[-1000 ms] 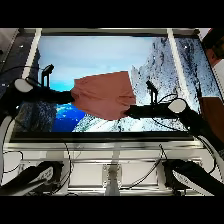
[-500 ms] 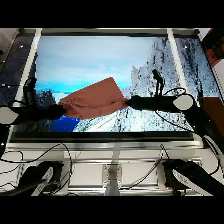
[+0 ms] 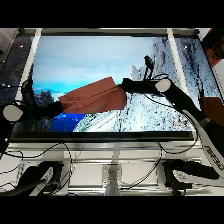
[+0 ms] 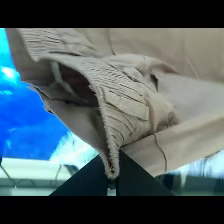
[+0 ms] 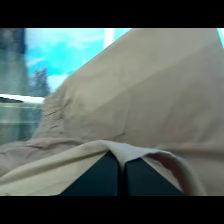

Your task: Fold the clothes and pants, and hang the long-sleeved shirts on hangers.

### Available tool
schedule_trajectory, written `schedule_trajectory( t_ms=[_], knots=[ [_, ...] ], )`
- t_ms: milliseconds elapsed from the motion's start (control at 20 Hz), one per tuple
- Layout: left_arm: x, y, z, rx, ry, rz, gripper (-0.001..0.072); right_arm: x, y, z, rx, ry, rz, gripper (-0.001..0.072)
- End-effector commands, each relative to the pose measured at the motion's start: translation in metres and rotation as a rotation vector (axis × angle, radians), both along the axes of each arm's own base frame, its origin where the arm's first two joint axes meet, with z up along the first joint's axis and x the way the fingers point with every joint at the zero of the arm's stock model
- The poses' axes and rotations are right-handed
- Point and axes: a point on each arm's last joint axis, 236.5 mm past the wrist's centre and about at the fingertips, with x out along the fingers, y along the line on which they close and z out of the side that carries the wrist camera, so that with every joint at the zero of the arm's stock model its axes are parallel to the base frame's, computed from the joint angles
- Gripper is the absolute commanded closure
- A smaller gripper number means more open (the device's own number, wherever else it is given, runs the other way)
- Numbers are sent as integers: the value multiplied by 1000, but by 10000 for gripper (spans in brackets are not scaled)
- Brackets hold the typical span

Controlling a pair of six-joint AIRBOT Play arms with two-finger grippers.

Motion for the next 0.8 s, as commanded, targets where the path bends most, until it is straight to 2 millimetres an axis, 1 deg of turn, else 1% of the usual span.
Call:
schedule_trajectory(
  t_ms=[0,100,300,400,550,600,650,700,750],
  knots=[
    [29,18,-16,4,-11,151,697,35,14,-27,-24,11,0,706],
    [44,21,-32,-12,2,199,697,52,21,-33,-24,-13,-17,706],
    [70,26,-62,-25,6,264,695,78,34,-32,-19,-95,-66,706],
    [83,29,-69,-49,-16,323,695,85,40,-35,-19,-120,-80,706],
    [102,34,-71,-65,-72,364,695,93,40,-46,-27,-127,-99,705],
    [107,35,-70,-65,-95,369,654,93,40,-50,-33,-122,-98,691],
    [110,36,-69,-65,-107,371,381,92,40,-53,-37,-117,-91,450],
    [110,36,-68,-67,-111,372,-13,92,40,-53,-39,-119,-89,45],
    [111,36,-67,-64,-115,367,-6,91,40,-51,-40,-120,-86,33]
  ],
)
